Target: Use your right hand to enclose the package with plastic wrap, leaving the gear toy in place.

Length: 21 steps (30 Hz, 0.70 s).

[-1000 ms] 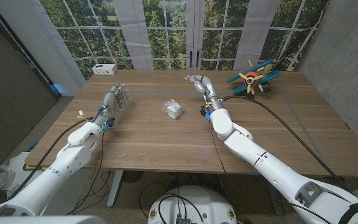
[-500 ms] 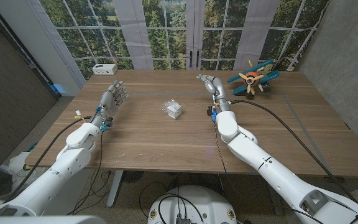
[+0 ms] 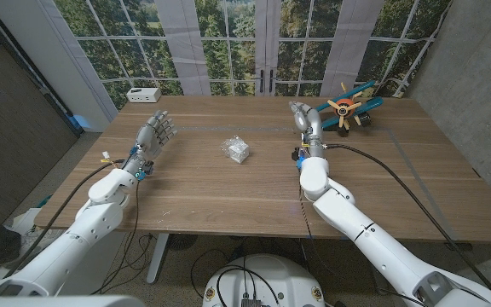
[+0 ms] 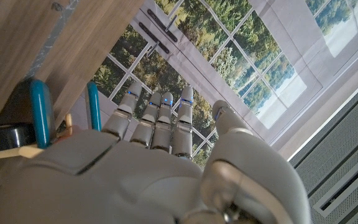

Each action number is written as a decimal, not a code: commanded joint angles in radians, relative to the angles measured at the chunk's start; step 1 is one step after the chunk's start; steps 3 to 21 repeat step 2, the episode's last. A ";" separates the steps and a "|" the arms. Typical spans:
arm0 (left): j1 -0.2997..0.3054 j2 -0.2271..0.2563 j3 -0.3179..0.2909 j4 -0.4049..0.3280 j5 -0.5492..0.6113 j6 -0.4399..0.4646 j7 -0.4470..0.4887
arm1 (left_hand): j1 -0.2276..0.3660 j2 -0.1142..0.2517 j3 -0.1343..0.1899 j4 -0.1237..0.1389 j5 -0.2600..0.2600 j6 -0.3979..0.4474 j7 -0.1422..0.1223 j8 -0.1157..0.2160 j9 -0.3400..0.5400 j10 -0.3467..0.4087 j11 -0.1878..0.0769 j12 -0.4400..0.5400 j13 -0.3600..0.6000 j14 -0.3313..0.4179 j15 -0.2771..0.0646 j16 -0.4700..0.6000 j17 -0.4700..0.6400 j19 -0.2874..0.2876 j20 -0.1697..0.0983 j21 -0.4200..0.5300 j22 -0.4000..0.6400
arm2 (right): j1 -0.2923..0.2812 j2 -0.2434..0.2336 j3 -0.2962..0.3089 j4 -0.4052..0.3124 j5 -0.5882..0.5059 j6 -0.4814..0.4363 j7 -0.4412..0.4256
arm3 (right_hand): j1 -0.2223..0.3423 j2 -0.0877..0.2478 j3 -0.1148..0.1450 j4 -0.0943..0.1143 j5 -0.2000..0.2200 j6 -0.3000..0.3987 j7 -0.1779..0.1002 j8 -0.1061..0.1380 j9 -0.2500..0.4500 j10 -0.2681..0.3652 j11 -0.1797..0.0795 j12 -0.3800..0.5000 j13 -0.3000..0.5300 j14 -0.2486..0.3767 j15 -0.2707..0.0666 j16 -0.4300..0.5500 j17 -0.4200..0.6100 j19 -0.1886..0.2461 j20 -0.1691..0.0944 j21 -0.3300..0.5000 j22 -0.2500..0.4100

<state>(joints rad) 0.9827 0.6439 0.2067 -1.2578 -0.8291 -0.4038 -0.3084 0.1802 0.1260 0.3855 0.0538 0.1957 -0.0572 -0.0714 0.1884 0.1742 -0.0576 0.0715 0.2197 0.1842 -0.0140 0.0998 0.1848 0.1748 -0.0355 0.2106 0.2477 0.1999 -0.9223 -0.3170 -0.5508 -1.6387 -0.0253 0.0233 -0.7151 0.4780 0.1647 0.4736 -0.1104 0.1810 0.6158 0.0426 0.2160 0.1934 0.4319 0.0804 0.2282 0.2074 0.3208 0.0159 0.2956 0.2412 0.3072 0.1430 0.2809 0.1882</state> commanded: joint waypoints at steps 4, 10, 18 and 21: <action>-0.040 -0.010 0.006 0.047 -0.014 0.017 -0.036 | 0.007 -0.002 0.004 -0.003 -0.002 -0.009 0.002 -0.004 0.002 -0.010 0.003 -0.003 0.001 -0.007 0.002 -0.001 0.002 0.002 0.003 0.002 0.003 | -0.033 0.028 0.028 0.012 0.000 0.038 -0.089 | 0.000 -0.006 0.000 -0.006 -0.001 -0.003 0.006 -0.003 0.001 -0.002 0.001 -0.004 0.001 -0.003 0.001 -0.002 0.003 0.000 0.002 -0.002 0.003; -0.040 -0.010 0.006 0.047 -0.014 0.017 -0.036 | 0.007 -0.002 0.004 -0.003 -0.002 -0.009 0.002 -0.004 0.002 -0.010 0.003 -0.003 0.001 -0.007 0.002 -0.001 0.002 0.002 0.003 0.002 0.003 | -0.033 0.028 0.028 0.012 0.000 0.038 -0.089 | 0.000 -0.006 0.000 -0.006 -0.001 -0.003 0.006 -0.003 0.001 -0.002 0.001 -0.004 0.001 -0.003 0.001 -0.002 0.003 0.000 0.002 -0.002 0.003; -0.040 -0.010 0.006 0.047 -0.014 0.017 -0.036 | 0.007 -0.002 0.004 -0.003 -0.002 -0.009 0.002 -0.004 0.002 -0.010 0.003 -0.003 0.001 -0.007 0.002 -0.001 0.002 0.002 0.003 0.002 0.003 | -0.033 0.028 0.028 0.012 0.000 0.038 -0.089 | 0.000 -0.006 0.000 -0.006 -0.001 -0.003 0.006 -0.003 0.001 -0.002 0.001 -0.004 0.001 -0.003 0.001 -0.002 0.003 0.000 0.002 -0.002 0.003; -0.040 -0.010 0.006 0.047 -0.014 0.017 -0.036 | 0.007 -0.002 0.004 -0.003 -0.002 -0.009 0.002 -0.004 0.002 -0.010 0.003 -0.003 0.001 -0.007 0.002 -0.001 0.002 0.002 0.003 0.002 0.003 | -0.033 0.028 0.028 0.012 0.000 0.038 -0.089 | 0.000 -0.006 0.000 -0.006 -0.001 -0.003 0.006 -0.003 0.001 -0.002 0.001 -0.004 0.001 -0.003 0.001 -0.002 0.003 0.000 0.002 -0.002 0.003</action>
